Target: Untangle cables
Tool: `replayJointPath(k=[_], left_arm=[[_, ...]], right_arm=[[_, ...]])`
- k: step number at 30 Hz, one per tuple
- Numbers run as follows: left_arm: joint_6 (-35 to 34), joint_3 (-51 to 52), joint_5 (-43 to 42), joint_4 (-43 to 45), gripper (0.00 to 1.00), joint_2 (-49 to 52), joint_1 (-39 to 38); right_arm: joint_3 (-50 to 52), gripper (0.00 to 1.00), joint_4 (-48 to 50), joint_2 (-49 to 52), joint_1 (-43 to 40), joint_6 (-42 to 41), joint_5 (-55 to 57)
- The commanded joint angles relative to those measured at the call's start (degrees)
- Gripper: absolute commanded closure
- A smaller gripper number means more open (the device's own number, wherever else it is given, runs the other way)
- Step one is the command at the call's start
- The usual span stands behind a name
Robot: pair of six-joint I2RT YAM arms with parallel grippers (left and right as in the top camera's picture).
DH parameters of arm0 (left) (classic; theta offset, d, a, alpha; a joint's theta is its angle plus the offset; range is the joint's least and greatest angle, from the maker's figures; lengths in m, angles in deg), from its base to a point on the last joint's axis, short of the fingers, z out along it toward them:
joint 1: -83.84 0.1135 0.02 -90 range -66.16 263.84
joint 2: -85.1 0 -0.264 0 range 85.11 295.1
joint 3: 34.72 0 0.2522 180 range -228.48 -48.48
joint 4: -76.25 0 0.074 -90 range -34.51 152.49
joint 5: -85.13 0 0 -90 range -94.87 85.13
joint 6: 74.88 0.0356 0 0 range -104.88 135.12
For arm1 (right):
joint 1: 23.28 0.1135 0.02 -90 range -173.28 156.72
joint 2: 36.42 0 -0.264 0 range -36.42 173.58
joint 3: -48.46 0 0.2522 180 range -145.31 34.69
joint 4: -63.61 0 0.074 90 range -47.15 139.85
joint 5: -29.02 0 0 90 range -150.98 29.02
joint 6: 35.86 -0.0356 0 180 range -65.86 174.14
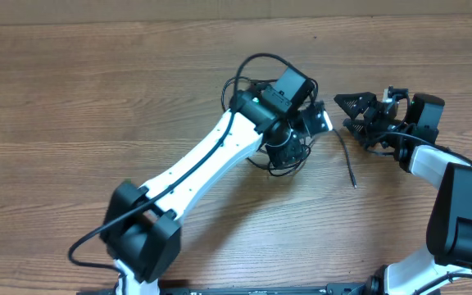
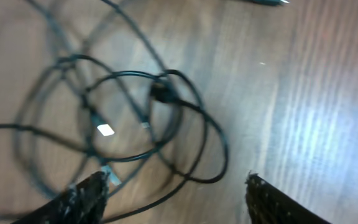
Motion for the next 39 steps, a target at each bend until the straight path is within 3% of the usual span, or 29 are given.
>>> replayJointPath(k=[1,8,21,27,30,32,39], left_arm=[[0.0,-0.37,-4.9,-0.76,0.35,3.41,-0.39],[0.11,-0.35,-9.31,-0.94,0.28,5.92,-0.44],[0.09,3.8,-9.99,1.03,0.32,6.25,-0.39],[0.07,6.97,-10.01,4.37,0.37,6.25,-0.39],[0.04,7.74,-10.01,5.95,0.53,6.25,-0.39],[0.07,7.82,-9.99,6.25,0.56,6.25,-0.37],[0.07,8.72,-10.01,7.26,0.5,6.29,-0.39]], right_arm=[[0.17,0.0,0.0,0.28,-0.15,1.09,2.27],[0.17,0.0,-1.29,0.28,-0.15,1.18,6.14],[0.17,0.0,-1.36,0.26,-0.55,3.5,7.41],[0.17,0.0,-2.64,0.26,-1.38,3.52,7.41],[0.17,0.0,-2.8,0.28,-1.38,3.52,7.41],[0.17,0.0,-2.78,0.26,-1.38,3.52,7.41],[0.17,0.0,-2.8,0.28,-1.38,3.52,7.41]])
